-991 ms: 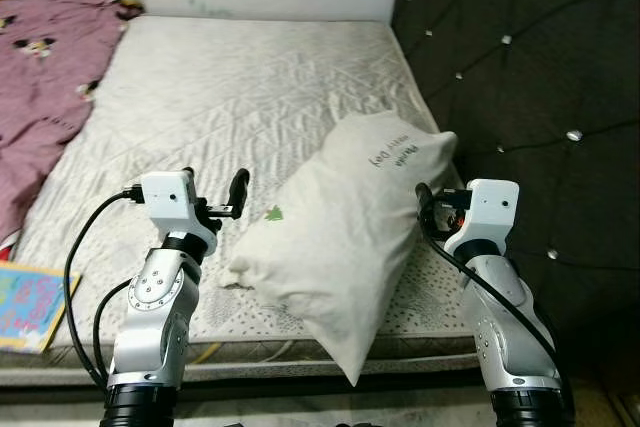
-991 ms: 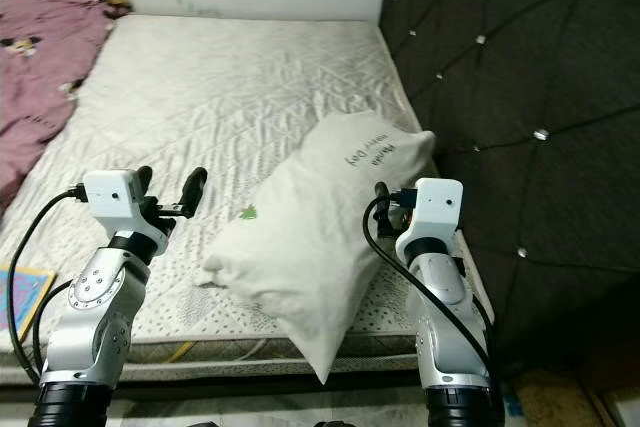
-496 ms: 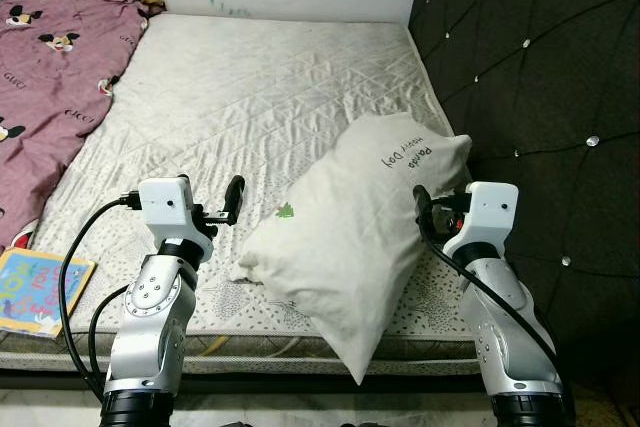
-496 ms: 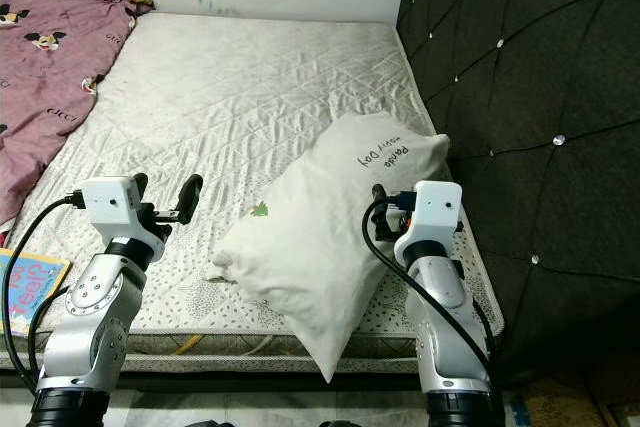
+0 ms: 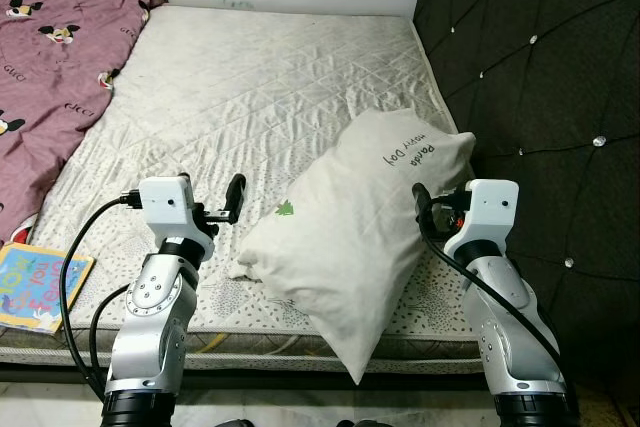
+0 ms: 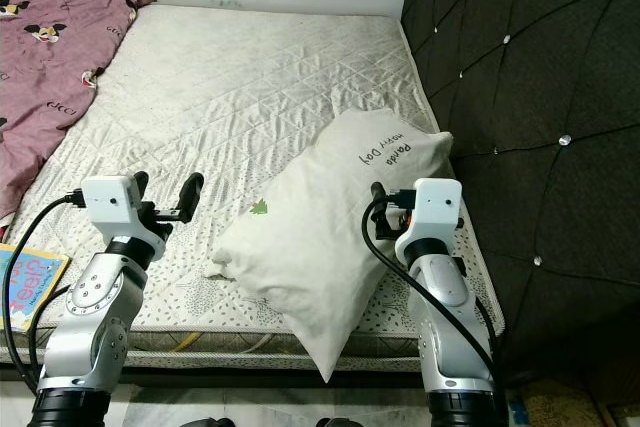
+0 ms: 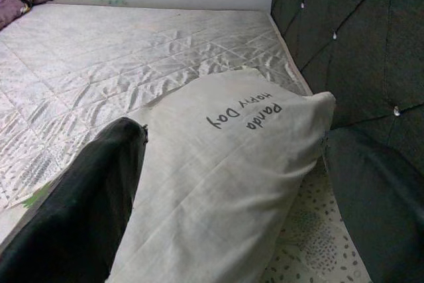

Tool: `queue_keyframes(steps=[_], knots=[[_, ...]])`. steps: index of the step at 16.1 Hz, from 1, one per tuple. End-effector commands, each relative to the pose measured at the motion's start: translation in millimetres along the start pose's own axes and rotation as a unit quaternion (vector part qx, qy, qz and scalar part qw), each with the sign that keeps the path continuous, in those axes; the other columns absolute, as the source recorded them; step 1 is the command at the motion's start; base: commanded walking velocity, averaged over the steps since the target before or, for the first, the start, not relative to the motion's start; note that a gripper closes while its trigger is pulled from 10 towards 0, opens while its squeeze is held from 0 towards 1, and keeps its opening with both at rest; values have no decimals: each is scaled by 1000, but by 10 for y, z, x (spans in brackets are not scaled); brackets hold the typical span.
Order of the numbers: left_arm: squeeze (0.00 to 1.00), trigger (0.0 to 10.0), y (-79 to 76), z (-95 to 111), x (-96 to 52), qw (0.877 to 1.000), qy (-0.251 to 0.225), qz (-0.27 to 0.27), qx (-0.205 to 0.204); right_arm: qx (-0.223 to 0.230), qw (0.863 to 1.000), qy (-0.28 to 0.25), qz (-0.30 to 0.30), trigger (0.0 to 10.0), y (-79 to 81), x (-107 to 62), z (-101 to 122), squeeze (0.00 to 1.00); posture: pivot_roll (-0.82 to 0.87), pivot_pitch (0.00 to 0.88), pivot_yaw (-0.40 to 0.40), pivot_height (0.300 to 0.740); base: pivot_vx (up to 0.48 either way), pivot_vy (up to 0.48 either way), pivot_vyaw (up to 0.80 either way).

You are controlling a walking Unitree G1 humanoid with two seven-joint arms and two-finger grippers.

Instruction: Clean up the room

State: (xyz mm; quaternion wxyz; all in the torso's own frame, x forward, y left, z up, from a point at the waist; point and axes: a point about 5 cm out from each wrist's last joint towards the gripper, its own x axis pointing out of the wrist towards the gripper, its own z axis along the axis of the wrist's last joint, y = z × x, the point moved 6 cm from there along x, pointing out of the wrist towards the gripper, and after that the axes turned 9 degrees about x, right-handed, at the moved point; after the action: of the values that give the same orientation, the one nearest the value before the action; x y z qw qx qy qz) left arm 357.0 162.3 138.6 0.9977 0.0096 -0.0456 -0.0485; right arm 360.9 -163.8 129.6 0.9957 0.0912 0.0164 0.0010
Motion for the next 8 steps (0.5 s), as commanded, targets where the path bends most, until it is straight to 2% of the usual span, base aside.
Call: queue_keyframes(steps=[1, 6, 8], knots=[[0, 10000, -18, 9, 0, 1000, 0, -1, 2, -5, 1000, 2, 3, 10000, 7, 0, 11, 0, -56, 139, -39, 715, 0, 0, 0], [0, 10000, -15, 5, 11, 1000, 0, 1, 1, -8, 1000, 3, 6, 10000, 13, 11, 10, 0, -58, 133, -41, 655, 0, 0, 0], [0, 10000, -16, 7, 13, 1000, -1, 1, 2, -8, 1000, 4, 8, 10000, 20, 12, 3, 0, -57, 128, -40, 645, 0, 0, 0]])
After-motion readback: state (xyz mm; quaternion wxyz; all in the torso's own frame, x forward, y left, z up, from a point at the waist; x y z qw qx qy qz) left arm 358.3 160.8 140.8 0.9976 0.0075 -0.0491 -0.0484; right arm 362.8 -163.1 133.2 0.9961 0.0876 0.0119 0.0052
